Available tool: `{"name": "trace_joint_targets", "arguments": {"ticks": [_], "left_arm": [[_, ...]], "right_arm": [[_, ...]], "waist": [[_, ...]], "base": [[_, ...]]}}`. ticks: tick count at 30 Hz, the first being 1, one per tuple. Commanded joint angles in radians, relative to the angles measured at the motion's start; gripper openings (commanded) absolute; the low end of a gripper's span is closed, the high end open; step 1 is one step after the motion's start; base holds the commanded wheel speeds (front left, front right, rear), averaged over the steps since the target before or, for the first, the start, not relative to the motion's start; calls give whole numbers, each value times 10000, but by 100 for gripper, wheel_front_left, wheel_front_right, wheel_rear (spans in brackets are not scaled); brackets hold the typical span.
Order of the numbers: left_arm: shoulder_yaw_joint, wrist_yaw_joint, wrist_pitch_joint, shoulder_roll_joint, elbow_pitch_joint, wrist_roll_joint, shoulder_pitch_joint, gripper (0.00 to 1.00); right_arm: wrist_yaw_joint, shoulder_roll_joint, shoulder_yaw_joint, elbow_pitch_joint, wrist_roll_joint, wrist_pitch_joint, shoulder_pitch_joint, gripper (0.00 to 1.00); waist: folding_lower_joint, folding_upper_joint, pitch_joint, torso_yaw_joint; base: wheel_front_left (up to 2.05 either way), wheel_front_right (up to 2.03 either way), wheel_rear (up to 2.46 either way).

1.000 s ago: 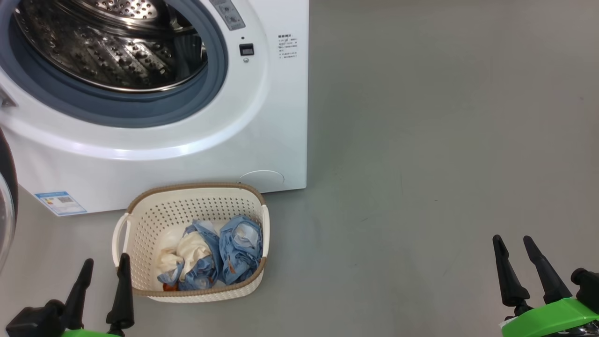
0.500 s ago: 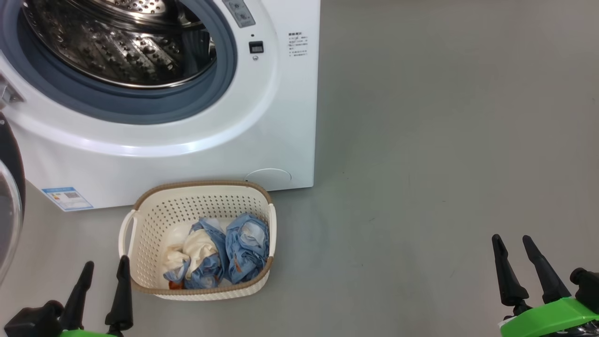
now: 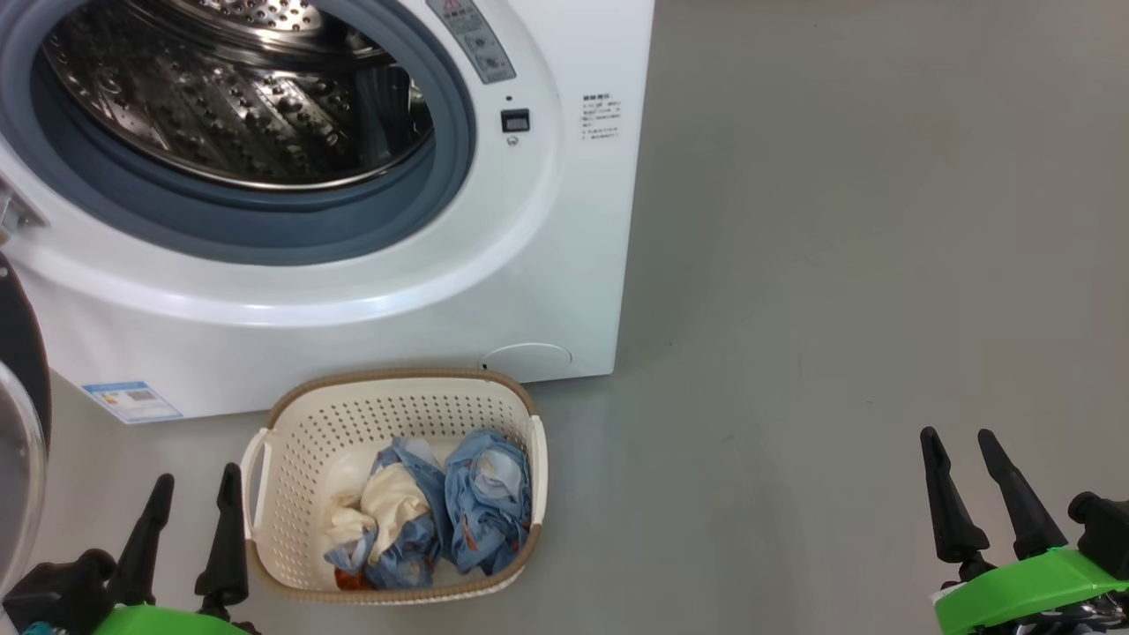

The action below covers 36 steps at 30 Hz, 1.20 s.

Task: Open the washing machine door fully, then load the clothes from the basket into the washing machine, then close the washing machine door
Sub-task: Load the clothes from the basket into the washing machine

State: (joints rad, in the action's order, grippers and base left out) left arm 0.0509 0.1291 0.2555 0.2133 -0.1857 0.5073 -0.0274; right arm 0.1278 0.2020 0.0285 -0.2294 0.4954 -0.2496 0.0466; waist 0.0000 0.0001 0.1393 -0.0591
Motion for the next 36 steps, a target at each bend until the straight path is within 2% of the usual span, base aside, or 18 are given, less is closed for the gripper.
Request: {"name": "trace_joint_targets", "arguments": {"ticks": [1,7,20,32,36], "left_arm": [[-368,15,63,318,170,-12,-401,100],[-409,15,63,332,102,-155,-464,100],[62,15,63,212,-402,-336,-503,100],[1351,15,63,272,-2640,-132,-1643,100],[2193,15,63,448,-3765,202,-2532,100]], "right_arm": [[29,91,-195,238,-91,-122,270,100],[29,30,-230,219,-71,-122,272,100],[29,-78,-364,282,-81,-122,367,100],[29,-363,-479,448,-229,-122,901,100],[29,-508,-473,556,-314,-122,1187,100]], "waist": [[0,-1,15,-16],[0,-1,14,-37],[0,-1,356,-59],[0,-1,1771,-260],[0,-1,2491,-316]], "base": [[73,-137,63],[52,-86,35],[3,-3,0],[0,0,0],[0,0,0]]}}
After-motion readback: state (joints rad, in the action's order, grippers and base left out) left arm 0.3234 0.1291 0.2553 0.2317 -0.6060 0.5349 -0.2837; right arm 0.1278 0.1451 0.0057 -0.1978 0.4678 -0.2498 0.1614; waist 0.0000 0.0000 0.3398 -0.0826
